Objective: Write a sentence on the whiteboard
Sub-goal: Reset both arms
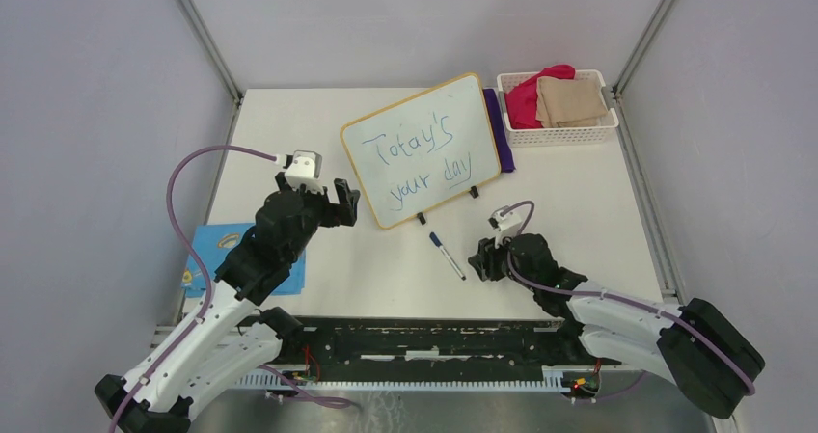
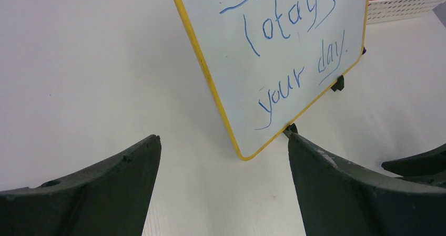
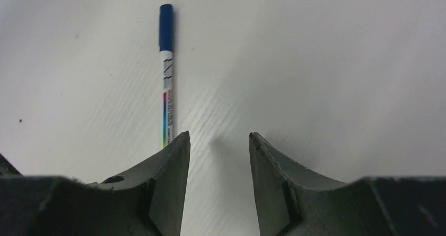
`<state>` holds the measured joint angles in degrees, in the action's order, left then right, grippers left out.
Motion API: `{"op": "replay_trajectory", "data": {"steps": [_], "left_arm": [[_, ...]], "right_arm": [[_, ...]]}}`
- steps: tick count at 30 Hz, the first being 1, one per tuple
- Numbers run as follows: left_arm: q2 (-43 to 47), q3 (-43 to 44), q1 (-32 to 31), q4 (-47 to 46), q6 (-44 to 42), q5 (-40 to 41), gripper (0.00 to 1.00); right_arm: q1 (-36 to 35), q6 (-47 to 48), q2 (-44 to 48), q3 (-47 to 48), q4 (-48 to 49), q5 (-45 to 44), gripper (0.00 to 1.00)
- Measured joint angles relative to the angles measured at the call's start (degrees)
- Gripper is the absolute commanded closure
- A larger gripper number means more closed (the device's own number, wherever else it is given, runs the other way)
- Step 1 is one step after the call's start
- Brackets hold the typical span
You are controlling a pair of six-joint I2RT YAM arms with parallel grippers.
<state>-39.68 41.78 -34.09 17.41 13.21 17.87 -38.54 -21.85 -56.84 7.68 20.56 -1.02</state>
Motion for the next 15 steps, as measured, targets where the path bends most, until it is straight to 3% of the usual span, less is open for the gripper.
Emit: {"op": "replay_trajectory", "data": {"steps": [5,15], "left_arm": [[0.1,0.0,0.0,0.0,0.0,0.0,0.05],[0.1,0.0,0.0,0.0,0.0,0.0,0.05]], "right_arm": [[-5.7,4.2,-1.2,3.0,-4.0,-2.7,0.49],[-7.3,5.7,-7.4,4.9,-4.3,-2.1,0.52]]}}
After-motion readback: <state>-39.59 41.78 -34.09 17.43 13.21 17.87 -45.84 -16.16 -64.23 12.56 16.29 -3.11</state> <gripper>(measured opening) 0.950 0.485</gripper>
